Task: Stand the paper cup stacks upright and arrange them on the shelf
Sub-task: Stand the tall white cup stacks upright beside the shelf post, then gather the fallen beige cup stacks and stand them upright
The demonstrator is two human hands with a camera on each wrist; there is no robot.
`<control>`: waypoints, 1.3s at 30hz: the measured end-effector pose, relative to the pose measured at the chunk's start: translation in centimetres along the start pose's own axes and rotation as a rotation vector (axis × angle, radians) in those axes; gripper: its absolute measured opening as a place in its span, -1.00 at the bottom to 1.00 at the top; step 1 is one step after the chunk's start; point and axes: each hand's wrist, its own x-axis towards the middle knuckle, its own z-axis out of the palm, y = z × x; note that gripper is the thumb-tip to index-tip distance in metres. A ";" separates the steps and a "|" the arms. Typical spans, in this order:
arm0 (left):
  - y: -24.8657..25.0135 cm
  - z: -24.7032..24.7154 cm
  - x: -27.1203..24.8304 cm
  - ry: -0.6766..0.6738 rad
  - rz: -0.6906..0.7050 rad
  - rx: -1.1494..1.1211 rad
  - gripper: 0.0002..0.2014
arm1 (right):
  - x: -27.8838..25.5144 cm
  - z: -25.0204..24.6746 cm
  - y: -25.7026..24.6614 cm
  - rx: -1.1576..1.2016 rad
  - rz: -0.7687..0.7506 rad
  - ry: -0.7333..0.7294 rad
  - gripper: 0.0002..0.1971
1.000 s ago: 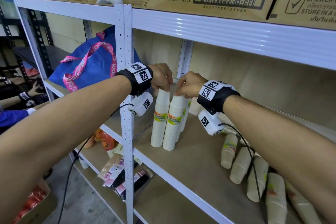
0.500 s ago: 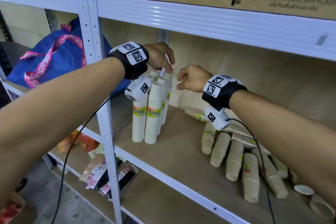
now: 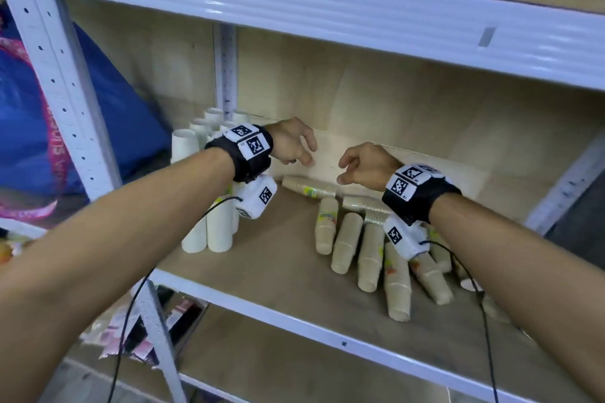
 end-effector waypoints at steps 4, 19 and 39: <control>-2.0 4.6 1.5 -0.008 -0.012 -0.048 -0.56 | -1.5 1.3 3.2 0.024 0.062 -0.029 -0.69; -6.0 15.9 2.5 -0.073 -0.126 -0.104 -0.28 | -5.0 6.8 7.7 -0.083 0.060 -0.212 -0.33; -5.5 20.6 2.9 -0.064 -0.178 -0.327 -0.03 | -4.7 9.8 8.1 -0.236 -0.081 -0.352 -0.51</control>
